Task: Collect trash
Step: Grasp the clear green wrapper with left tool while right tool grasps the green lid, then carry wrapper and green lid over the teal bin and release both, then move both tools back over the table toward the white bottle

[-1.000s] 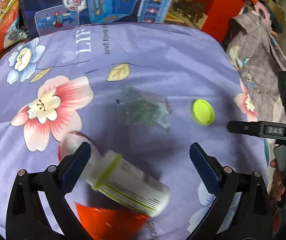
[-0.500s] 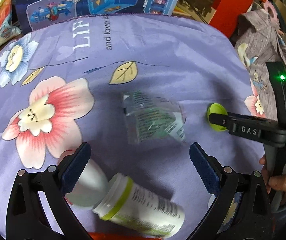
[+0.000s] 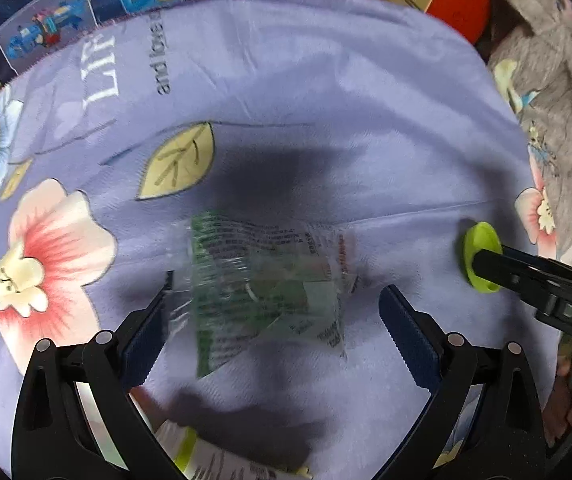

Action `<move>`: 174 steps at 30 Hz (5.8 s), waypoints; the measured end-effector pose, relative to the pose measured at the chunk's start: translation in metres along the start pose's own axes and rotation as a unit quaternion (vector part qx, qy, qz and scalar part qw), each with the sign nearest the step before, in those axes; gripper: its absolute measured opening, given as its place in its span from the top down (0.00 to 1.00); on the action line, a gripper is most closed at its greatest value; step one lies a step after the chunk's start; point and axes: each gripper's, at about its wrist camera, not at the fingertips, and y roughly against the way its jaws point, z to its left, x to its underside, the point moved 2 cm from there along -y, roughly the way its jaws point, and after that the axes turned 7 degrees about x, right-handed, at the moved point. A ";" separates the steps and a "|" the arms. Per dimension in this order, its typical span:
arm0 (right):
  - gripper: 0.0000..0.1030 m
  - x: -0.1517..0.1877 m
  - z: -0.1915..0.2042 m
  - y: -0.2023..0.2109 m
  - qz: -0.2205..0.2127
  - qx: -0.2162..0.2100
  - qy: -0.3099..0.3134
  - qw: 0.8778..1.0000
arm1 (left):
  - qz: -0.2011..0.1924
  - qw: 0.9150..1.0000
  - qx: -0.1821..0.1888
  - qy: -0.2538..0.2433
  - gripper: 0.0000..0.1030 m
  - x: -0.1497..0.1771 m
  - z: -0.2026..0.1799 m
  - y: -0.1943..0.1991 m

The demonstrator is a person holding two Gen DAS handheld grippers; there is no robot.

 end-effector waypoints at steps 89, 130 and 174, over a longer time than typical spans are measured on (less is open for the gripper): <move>0.48 0.212 -0.408 0.156 -0.109 -0.010 -0.341 0.934 | 0.091 0.924 0.128 -0.347 0.26 0.153 -0.464 -0.057; 0.24 0.174 -0.373 0.126 -0.064 -0.002 -0.316 0.946 | 0.079 0.943 0.133 -0.296 0.06 0.132 -0.420 -0.048; 0.15 0.160 -0.178 0.126 -0.019 0.013 -0.183 0.983 | -0.010 0.983 0.122 -0.139 0.04 0.149 -0.212 0.046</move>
